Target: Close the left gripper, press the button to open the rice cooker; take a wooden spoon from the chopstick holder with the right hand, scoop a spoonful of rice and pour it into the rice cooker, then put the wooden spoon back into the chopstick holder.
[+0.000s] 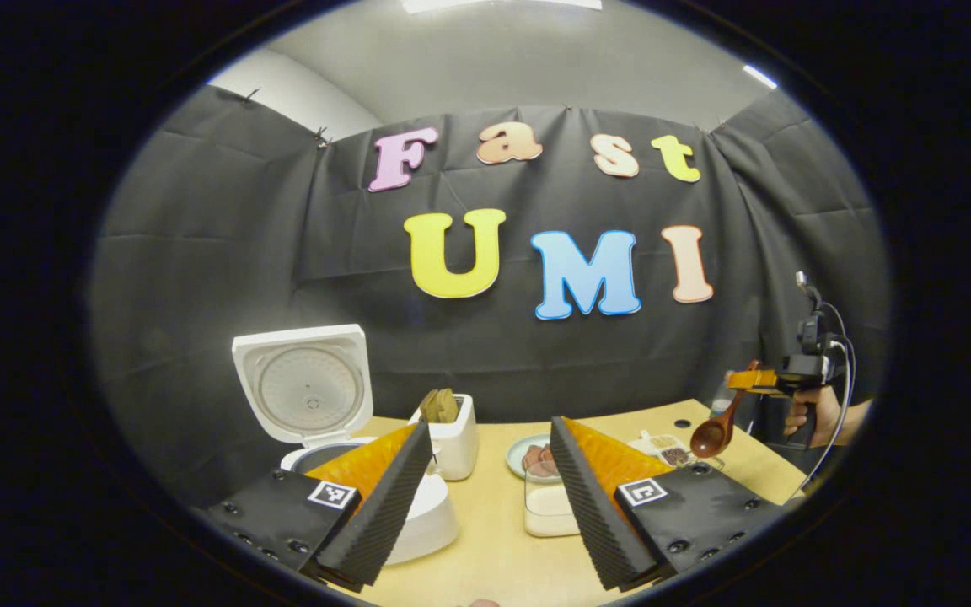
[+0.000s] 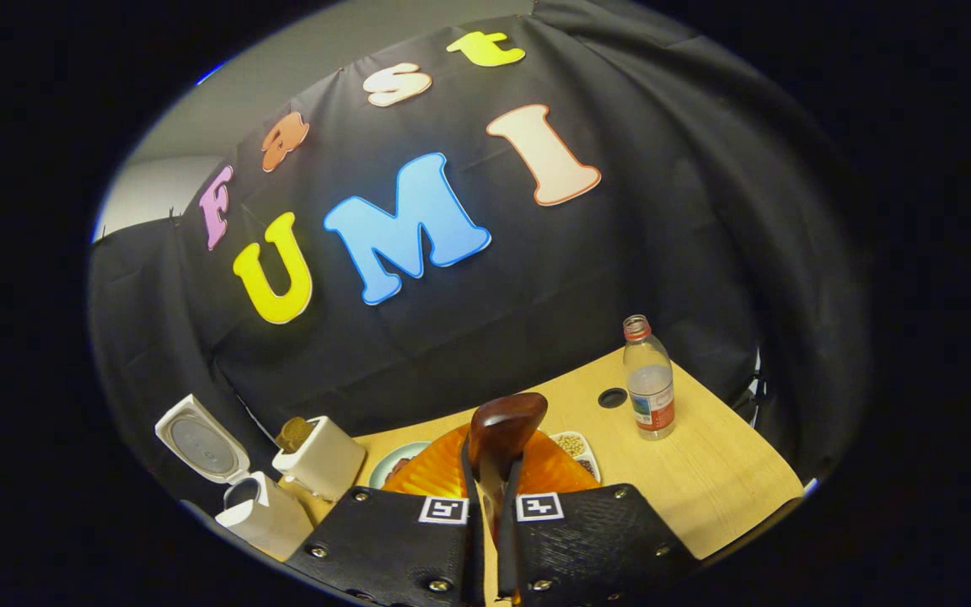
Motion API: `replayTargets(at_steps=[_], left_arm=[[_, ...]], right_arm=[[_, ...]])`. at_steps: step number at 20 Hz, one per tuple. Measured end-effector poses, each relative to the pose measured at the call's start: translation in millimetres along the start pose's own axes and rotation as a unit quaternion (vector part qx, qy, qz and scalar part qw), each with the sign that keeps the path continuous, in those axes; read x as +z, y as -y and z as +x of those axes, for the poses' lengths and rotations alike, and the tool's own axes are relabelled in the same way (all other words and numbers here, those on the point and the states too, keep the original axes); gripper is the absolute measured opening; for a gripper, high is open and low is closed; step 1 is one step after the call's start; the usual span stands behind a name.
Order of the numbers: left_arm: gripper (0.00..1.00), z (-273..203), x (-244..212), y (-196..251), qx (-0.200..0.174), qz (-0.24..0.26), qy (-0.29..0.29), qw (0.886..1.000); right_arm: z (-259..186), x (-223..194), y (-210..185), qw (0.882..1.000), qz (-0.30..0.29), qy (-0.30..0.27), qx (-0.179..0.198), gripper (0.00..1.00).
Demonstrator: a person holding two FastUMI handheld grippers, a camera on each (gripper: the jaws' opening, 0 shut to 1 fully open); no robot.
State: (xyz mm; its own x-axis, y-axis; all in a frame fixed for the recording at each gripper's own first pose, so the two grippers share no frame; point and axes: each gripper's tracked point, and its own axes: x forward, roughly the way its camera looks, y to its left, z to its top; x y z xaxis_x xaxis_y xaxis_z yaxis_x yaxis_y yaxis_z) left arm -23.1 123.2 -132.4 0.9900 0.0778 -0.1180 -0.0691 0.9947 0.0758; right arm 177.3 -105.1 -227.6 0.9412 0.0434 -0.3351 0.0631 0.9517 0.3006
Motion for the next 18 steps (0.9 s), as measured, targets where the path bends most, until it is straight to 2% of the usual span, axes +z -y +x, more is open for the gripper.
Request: replayTargets(at_steps=[4, 8, 9, 11, 13, 14, 16, 18], left_arm=[[1.00, -8.4, -0.9, -19.2, 0.036, 0.013, -0.006, 0.999], [0.98, -15.9, -6.3, -36.4, 0.054, -0.010, -0.016, 0.998], [0.92, -16.2, -7.4, -41.4, 0.061, -0.012, -0.018, 0.998], [1.00, -17.3, -7.4, -51.4, 0.074, -0.016, -0.017, 0.997], [1.00, -18.1, -11.0, -56.7, 0.079, -0.023, -0.018, 0.996], [1.00, -17.7, -12.9, -60.8, 0.083, -0.025, -0.017, 0.996], [1.00, -13.0, -9.3, -62.5, 0.076, -0.033, -0.009, 0.996], [0.98, -1.4, -4.0, -63.2, 0.063, -0.039, -0.002, 0.997]], right_arm=[[17.7, -33.3, 10.0, 0.999, -0.017, -0.029, -0.019, 0.06], [35.1, -61.7, 16.9, 0.997, -0.052, -0.043, -0.040, 0.07], [38.4, -68.2, 18.1, 0.996, -0.066, -0.050, -0.045, 0.06], [41.0, -79.2, 14.9, 0.993, -0.090, -0.060, -0.041, 0.07], [36.6, -87.7, 8.1, 0.992, -0.096, -0.072, -0.027, 0.11], [29.2, -87.7, 13.9, 0.990, -0.112, -0.075, -0.046, 0.20], [18.1, -61.9, 25.0, 0.984, -0.156, -0.028, -0.086, 1.00], [2.0, -36.4, 17.0, 0.980, -0.171, 0.002, -0.098, 0.98]])
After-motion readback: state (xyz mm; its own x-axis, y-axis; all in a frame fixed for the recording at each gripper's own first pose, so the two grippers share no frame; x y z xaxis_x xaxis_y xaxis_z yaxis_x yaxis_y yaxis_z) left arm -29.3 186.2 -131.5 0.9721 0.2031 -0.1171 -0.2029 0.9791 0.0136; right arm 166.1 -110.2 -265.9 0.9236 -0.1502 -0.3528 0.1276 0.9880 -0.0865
